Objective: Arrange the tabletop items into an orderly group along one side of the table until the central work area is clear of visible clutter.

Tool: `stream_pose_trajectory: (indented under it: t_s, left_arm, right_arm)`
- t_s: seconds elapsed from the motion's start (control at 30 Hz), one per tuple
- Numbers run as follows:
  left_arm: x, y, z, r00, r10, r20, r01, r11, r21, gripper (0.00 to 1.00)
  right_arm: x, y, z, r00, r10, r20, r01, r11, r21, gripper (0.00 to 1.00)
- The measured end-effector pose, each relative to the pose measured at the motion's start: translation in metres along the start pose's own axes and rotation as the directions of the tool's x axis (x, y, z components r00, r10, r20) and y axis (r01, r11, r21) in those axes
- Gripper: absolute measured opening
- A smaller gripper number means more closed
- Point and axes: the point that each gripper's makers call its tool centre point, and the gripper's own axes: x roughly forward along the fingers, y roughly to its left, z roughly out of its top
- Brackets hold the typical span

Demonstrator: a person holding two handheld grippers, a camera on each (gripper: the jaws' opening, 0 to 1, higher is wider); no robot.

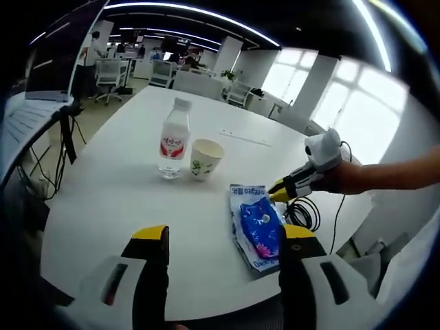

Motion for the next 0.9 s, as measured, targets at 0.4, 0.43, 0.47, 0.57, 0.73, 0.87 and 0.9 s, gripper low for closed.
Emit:
stream_pose_trajectory:
  t_s: [0.4,0.43,0.47,0.57,0.73,0.87,0.9]
  left_arm:
    - [-0.002,0.008,-0.001,1.000,0.014,-0.009,-0.014,1.000,-0.004,0.65]
    - [-0.002,0.008,-0.001,1.000,0.013,-0.009,-0.013,1.000,-0.005,0.65]
    - [-0.001,0.007,0.000,1.000,0.012,-0.009,-0.012,1.000,-0.004,0.65]
    - [0.000,0.006,0.000,1.000,0.009,-0.010,-0.009,1.000,-0.004,0.65]
    - [0.003,0.002,-0.001,1.000,0.000,-0.015,0.000,1.000,0.000,0.65]
    - [0.004,0.000,-0.003,1.000,-0.006,-0.025,0.007,1.000,0.003,0.65]
    - [0.004,0.000,-0.004,1.000,-0.007,-0.025,0.007,1.000,0.003,0.65]
  right_arm:
    - [0.004,0.009,0.006,0.999,0.039,0.026,-0.039,0.999,0.004,0.02]
    - [0.003,0.009,0.006,0.999,0.038,0.028,-0.038,0.999,0.006,0.01]
    - [0.003,0.010,0.006,0.999,0.039,0.030,-0.039,0.999,0.008,0.01]
    - [-0.002,0.011,0.005,0.998,0.045,0.052,-0.046,0.999,0.024,0.00]
    - [-0.012,0.008,-0.002,0.995,0.010,0.099,-0.022,0.993,0.116,0.00]
    - [-0.018,0.004,-0.011,0.993,-0.013,0.115,-0.006,0.986,0.167,0.00]
    - [-0.020,0.003,-0.013,0.993,-0.020,0.118,-0.001,0.983,0.181,0.00]
